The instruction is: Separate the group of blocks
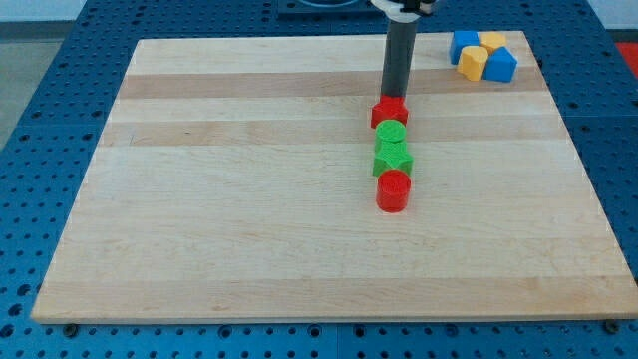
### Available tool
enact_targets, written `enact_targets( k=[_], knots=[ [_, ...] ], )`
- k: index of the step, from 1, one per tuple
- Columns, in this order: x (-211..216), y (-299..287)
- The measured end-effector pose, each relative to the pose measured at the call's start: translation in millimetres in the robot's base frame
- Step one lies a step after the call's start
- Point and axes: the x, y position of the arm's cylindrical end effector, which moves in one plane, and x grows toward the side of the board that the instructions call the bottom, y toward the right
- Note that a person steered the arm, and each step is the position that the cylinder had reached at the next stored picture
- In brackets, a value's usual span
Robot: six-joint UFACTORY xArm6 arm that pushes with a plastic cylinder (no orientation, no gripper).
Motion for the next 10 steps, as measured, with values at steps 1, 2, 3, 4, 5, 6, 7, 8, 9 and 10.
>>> enact_targets(
  k=[1,2,3,4,5,6,7,8,9,10],
  knots=[
    [-10.0,1.1],
    [-20.0,20.1],
    [-12.6,59.2],
    [10.3,89.4],
    [11.9,146.6],
    [5.3,195.6],
    [-24.1,231.4],
    [-56.7,253.2],
    [-82.9,253.2],
    [-100.3,245.6]
  ],
)
